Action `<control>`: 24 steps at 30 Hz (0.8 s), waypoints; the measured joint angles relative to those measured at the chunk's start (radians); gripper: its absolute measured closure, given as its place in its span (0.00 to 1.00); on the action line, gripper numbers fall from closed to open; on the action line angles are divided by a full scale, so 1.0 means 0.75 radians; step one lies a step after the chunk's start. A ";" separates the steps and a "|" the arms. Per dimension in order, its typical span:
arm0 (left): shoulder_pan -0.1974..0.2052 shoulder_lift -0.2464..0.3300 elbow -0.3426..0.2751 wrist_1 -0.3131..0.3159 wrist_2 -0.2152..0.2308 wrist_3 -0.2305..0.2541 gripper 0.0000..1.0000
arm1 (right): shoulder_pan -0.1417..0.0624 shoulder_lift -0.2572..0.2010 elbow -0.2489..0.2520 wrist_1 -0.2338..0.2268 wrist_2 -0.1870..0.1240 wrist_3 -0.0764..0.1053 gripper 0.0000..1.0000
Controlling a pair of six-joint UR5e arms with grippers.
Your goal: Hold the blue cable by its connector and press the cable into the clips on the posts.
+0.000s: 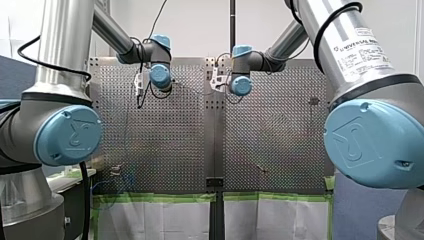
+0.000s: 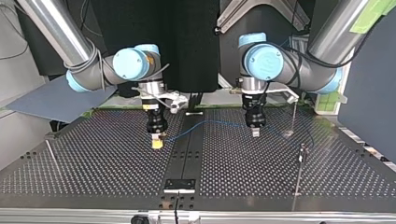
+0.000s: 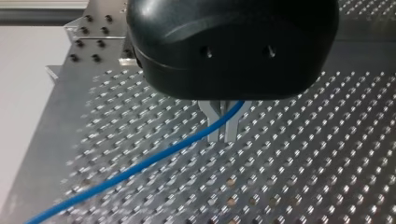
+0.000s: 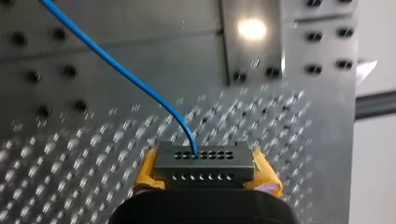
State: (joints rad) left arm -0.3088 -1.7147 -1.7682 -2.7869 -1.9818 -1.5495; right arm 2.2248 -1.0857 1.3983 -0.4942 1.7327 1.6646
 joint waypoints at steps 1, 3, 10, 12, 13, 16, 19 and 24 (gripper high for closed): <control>-0.010 -0.010 -0.002 0.010 -0.010 -0.003 1.00 | -0.002 -0.001 0.016 -0.016 0.014 0.007 1.00; -0.032 -0.032 -0.010 0.032 -0.032 -0.008 1.00 | -0.003 -0.001 0.038 -0.038 0.029 0.016 1.00; -0.105 -0.105 -0.061 0.104 -0.102 -0.022 1.00 | -0.004 0.000 0.121 -0.121 0.042 0.035 1.00; -0.123 -0.122 -0.079 0.123 -0.111 -0.026 1.00 | -0.003 0.000 0.143 -0.142 0.043 0.035 1.00; -0.135 -0.133 -0.091 0.135 -0.115 -0.028 1.00 | 0.000 0.001 0.156 -0.156 0.045 0.031 1.00; -0.165 -0.159 -0.121 0.165 -0.116 -0.030 1.00 | 0.002 0.002 0.189 -0.188 0.057 0.014 1.00; -0.199 -0.192 -0.155 0.199 -0.113 -0.034 1.00 | -0.006 0.006 0.221 -0.221 0.073 0.008 1.00; -0.255 -0.224 -0.211 0.255 -0.112 -0.042 1.00 | -0.026 0.034 0.279 -0.278 0.115 0.009 1.00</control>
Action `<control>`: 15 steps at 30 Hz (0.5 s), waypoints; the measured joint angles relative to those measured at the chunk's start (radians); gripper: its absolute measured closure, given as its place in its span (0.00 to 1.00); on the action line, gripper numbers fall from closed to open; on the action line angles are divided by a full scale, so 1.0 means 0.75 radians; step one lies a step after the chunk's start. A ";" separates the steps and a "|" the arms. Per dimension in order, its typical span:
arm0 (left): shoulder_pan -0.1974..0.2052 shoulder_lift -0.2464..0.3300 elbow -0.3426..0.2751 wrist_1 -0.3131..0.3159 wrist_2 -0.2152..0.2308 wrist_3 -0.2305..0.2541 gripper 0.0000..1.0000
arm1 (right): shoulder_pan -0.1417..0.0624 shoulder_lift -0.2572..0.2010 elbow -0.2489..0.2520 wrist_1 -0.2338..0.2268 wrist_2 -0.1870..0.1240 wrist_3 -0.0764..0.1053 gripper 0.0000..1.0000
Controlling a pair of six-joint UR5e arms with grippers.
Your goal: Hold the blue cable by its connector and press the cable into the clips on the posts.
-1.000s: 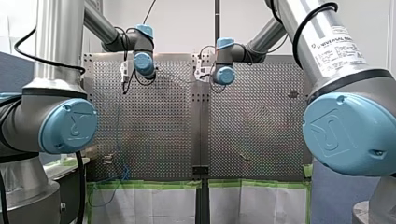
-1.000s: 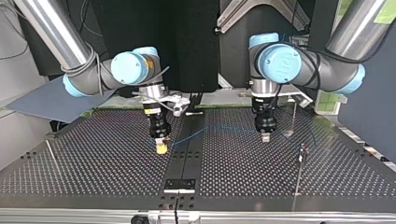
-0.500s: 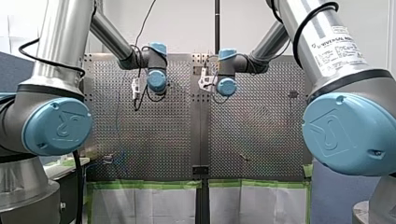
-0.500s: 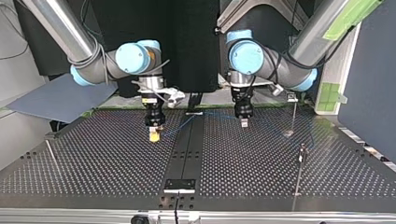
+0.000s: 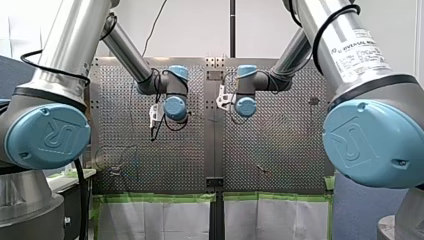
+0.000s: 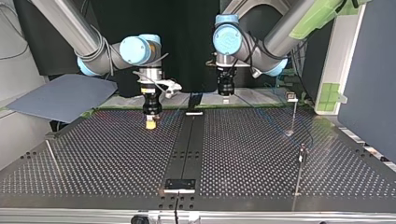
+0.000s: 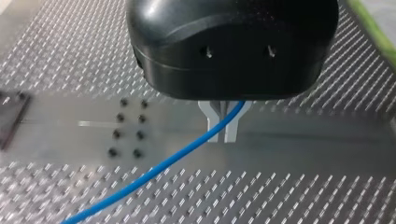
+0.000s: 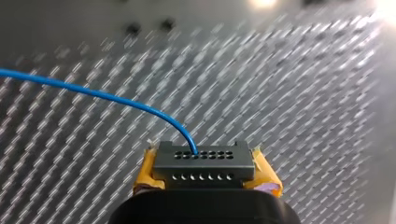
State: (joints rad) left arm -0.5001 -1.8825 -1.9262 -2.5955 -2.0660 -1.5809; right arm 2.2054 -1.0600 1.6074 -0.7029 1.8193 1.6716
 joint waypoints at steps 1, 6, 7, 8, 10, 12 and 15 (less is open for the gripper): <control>-0.009 -0.002 -0.010 0.010 0.000 -0.001 1.00 | -0.004 0.011 0.013 -0.014 0.011 0.001 1.00; -0.041 -0.029 -0.040 0.068 0.000 0.003 1.00 | -0.014 0.061 0.066 -0.066 0.054 0.021 1.00; -0.046 -0.038 -0.042 0.079 0.000 0.005 1.00 | -0.015 0.075 0.080 -0.080 0.067 0.031 1.00; -0.051 -0.047 -0.043 0.089 -0.001 0.007 1.00 | -0.016 0.086 0.091 -0.091 0.076 0.036 1.00; -0.061 -0.071 -0.044 0.114 0.000 0.009 1.00 | -0.017 0.112 0.117 -0.117 0.091 0.043 1.00; -0.069 -0.094 -0.045 0.137 0.000 0.008 1.00 | -0.018 0.132 0.137 -0.137 0.097 0.045 1.00; -0.078 -0.121 -0.044 0.165 0.002 0.006 1.00 | -0.018 0.163 0.168 -0.169 0.101 0.041 1.00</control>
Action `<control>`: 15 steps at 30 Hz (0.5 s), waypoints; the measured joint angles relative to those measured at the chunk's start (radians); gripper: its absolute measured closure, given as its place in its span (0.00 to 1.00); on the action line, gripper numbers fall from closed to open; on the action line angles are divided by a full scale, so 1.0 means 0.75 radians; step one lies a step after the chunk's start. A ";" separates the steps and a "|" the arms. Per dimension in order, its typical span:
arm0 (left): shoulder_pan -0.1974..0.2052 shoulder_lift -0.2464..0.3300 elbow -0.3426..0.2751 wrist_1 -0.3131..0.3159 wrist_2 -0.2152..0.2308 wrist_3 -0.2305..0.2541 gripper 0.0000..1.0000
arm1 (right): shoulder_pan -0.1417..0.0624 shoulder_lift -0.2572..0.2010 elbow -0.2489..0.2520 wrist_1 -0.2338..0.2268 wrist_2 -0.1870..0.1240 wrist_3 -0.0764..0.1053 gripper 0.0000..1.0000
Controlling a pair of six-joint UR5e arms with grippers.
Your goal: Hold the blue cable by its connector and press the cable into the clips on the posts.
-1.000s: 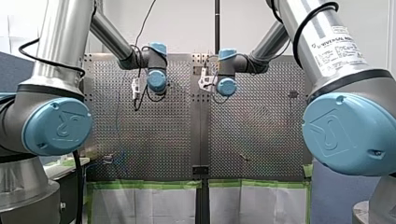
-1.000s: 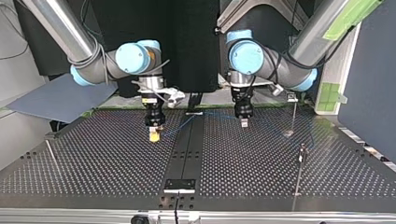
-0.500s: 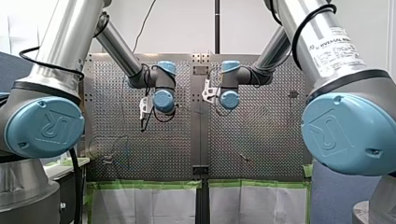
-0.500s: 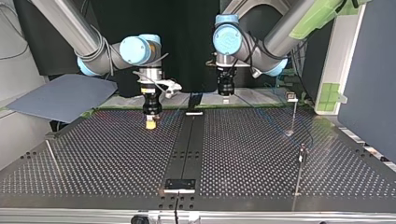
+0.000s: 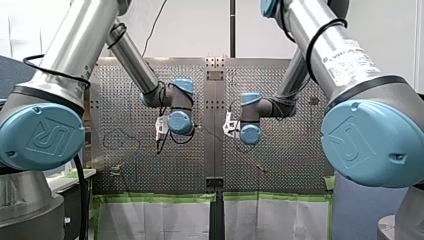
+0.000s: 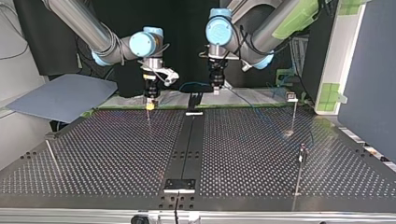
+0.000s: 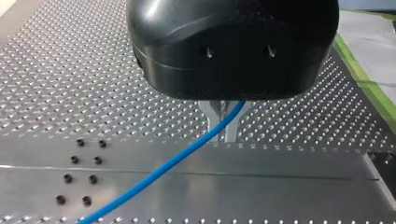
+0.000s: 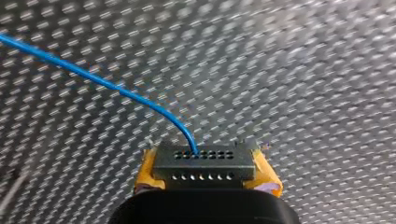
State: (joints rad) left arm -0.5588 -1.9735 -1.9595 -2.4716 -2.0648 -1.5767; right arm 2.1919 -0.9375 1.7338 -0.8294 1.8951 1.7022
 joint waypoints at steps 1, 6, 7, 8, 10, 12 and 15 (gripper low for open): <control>-0.003 -0.012 0.000 0.011 0.000 -0.001 1.00 | 0.000 0.012 0.012 -0.012 0.001 -0.003 1.00; -0.016 -0.062 0.001 0.062 0.001 -0.009 1.00 | -0.002 0.064 0.064 -0.065 0.018 -0.010 1.00; -0.018 -0.072 0.001 0.071 0.001 -0.009 1.00 | -0.003 0.079 0.079 -0.079 0.024 -0.010 1.00; -0.020 -0.081 0.001 0.081 0.001 -0.010 1.00 | -0.004 0.091 0.091 -0.091 0.029 -0.009 1.00; -0.026 -0.107 0.001 0.107 0.001 -0.013 1.00 | -0.007 0.118 0.118 -0.118 0.037 -0.006 1.00; -0.034 -0.135 0.001 0.134 0.002 -0.018 1.00 | -0.010 0.141 0.141 -0.141 0.041 -0.003 1.00; -0.045 -0.173 0.003 0.173 0.003 -0.027 1.00 | -0.018 0.176 0.176 -0.177 0.043 0.004 1.00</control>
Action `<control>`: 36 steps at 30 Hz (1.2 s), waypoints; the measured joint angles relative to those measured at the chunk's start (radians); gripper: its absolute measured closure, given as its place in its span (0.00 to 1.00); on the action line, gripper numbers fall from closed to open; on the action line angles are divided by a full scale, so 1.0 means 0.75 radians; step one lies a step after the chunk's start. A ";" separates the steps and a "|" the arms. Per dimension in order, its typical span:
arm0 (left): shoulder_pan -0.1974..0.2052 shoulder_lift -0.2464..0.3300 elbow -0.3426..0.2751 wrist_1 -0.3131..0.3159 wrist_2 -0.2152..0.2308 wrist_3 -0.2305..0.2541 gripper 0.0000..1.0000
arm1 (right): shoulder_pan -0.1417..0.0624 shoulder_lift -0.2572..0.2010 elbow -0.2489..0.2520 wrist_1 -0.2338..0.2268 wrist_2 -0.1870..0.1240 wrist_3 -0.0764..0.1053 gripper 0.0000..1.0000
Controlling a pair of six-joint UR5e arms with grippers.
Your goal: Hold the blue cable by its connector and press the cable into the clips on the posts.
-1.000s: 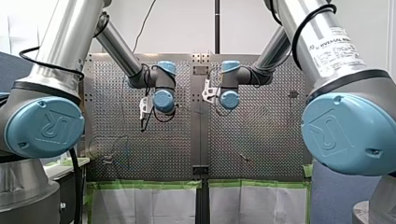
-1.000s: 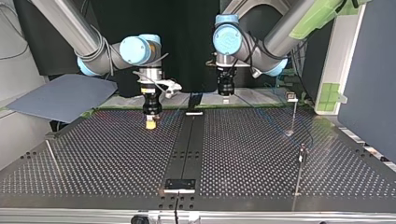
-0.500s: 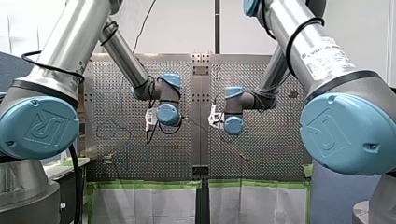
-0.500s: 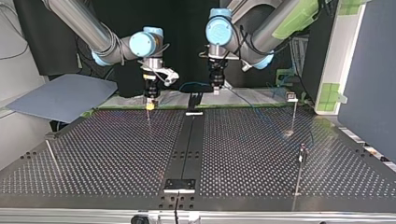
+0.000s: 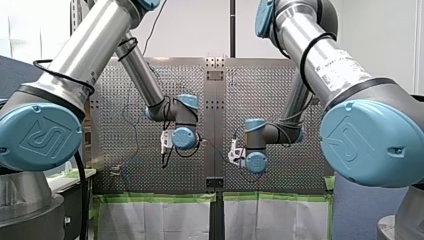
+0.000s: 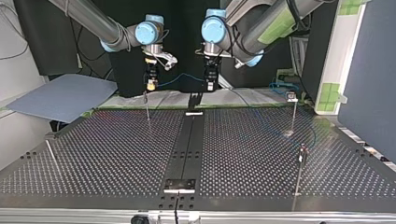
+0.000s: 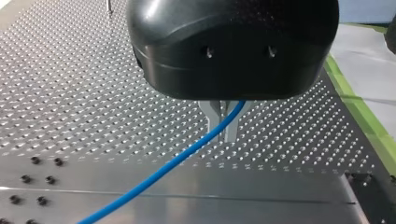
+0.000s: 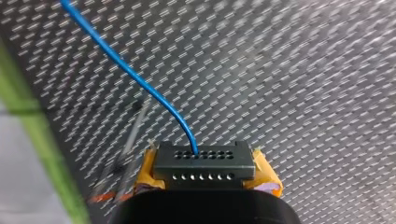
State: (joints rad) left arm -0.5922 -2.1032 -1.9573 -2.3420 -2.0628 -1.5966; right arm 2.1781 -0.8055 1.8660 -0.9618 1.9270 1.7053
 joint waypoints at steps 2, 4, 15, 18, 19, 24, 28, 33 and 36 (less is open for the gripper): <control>-0.004 -0.022 0.003 0.021 0.000 -0.003 1.00 | -0.011 0.023 0.026 -0.025 -0.001 0.004 1.00; -0.007 -0.049 0.007 0.040 -0.001 -0.005 1.00 | -0.023 0.036 0.050 -0.050 -0.003 0.006 1.00; -0.037 -0.185 0.066 0.078 0.000 0.003 1.00 | -0.125 0.049 0.177 -0.143 -0.074 0.003 1.00; -0.055 -0.223 0.096 0.082 0.001 0.004 1.00 | -0.165 0.050 0.218 -0.151 -0.114 0.003 1.00; -0.061 -0.235 0.106 0.083 0.001 0.003 1.00 | -0.181 0.050 0.234 -0.154 -0.130 0.004 1.00; -0.091 -0.294 0.163 0.074 -0.003 0.002 1.00 | -0.241 0.050 0.284 -0.164 -0.190 -0.004 1.00; -0.110 -0.333 0.202 0.059 -0.006 0.002 1.00 | -0.288 0.052 0.266 -0.159 -0.236 -0.004 1.00; -0.136 -0.389 0.258 0.033 -0.014 0.002 1.00 | -0.339 0.054 0.220 -0.131 -0.271 -0.005 1.00; -0.149 -0.422 0.291 0.015 -0.017 0.000 1.00 | -0.369 0.061 0.191 -0.115 -0.276 -0.009 1.00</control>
State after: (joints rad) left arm -0.7038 -2.4195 -1.7391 -2.3307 -2.0752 -1.5967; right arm 1.9014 -0.7599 2.0090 -1.0477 1.7197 1.6983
